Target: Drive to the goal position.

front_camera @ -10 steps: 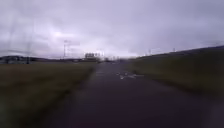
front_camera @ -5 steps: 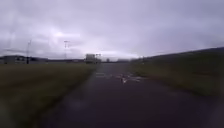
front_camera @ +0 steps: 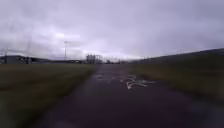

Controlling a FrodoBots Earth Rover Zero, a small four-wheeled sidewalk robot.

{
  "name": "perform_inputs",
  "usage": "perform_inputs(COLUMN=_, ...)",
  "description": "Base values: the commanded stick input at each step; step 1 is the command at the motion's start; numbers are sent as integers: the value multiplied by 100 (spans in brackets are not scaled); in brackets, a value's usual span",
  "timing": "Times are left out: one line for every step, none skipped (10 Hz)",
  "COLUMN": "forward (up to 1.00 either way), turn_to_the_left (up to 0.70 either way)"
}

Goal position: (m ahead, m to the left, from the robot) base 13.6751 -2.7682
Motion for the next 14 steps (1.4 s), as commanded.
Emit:
perform_inputs(forward=100, turn_to_the_left=0)
perform_inputs(forward=100, turn_to_the_left=0)
perform_inputs(forward=100, turn_to_the_left=0)
perform_inputs(forward=100, turn_to_the_left=0)
perform_inputs(forward=100, turn_to_the_left=0)
perform_inputs(forward=100, turn_to_the_left=0)
perform_inputs(forward=100, turn_to_the_left=0)
perform_inputs(forward=100, turn_to_the_left=0)
perform_inputs(forward=100, turn_to_the_left=0)
perform_inputs(forward=100, turn_to_the_left=0)
perform_inputs(forward=100, turn_to_the_left=0)
perform_inputs(forward=100, turn_to_the_left=0)
perform_inputs(forward=100, turn_to_the_left=0)
perform_inputs(forward=100, turn_to_the_left=0)
